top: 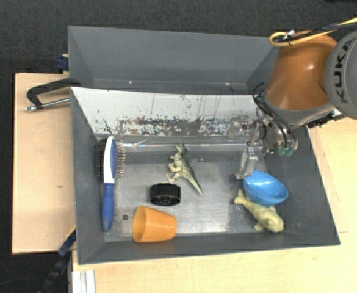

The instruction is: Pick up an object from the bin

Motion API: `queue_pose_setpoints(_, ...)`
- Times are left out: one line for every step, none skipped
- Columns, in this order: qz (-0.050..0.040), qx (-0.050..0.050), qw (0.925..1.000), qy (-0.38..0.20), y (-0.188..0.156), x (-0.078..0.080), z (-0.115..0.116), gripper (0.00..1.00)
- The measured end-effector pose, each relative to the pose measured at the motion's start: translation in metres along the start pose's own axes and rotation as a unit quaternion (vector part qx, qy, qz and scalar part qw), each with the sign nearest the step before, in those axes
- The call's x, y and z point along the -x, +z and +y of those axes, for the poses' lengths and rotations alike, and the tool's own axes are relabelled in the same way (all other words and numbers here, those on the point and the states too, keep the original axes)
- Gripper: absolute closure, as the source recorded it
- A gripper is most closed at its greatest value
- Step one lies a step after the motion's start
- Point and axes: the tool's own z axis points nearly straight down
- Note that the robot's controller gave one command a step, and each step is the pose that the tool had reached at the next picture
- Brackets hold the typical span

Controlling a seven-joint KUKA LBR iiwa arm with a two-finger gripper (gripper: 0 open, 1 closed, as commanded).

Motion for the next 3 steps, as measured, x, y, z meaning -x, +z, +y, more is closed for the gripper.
queue_pose_setpoints(0.0015, 0.0, 0.9926, -0.121, 0.088, -0.016, -0.07, 0.0)
queue_pose_setpoints(0.0, 0.0, 0.9925, -0.122, 0.087, -0.015, -0.069, 1.0)
queue_pose_setpoints(-0.0065, -0.002, 0.9876, -0.157, -0.083, -0.037, -0.041, 1.0)
